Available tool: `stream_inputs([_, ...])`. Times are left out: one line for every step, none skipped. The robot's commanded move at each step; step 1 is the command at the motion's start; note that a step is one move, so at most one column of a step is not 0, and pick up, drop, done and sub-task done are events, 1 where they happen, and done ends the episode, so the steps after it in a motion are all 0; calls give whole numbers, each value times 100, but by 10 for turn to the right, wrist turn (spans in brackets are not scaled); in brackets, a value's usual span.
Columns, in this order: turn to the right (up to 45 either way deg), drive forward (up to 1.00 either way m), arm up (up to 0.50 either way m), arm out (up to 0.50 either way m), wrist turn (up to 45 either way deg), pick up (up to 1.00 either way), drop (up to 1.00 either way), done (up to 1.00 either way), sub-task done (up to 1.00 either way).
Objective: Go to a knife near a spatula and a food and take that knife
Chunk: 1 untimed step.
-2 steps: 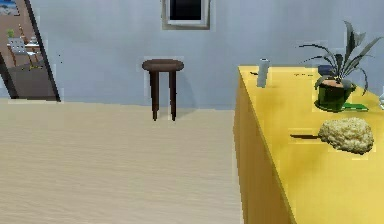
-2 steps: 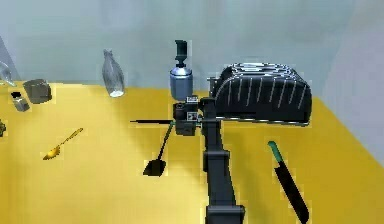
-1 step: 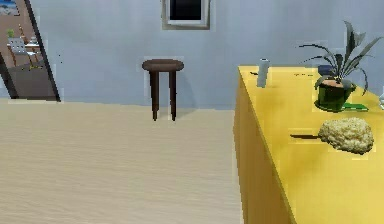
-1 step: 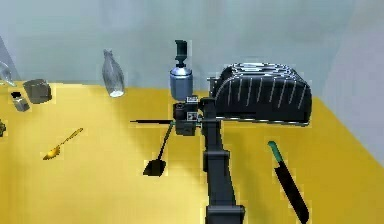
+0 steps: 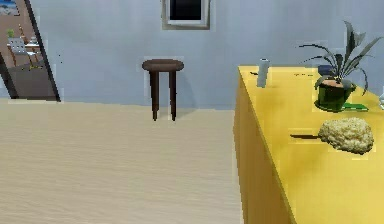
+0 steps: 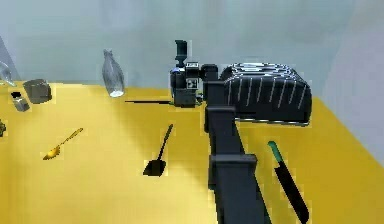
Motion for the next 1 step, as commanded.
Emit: stream_inputs([0, 0, 0, 0, 0, 0, 0, 100, 0])
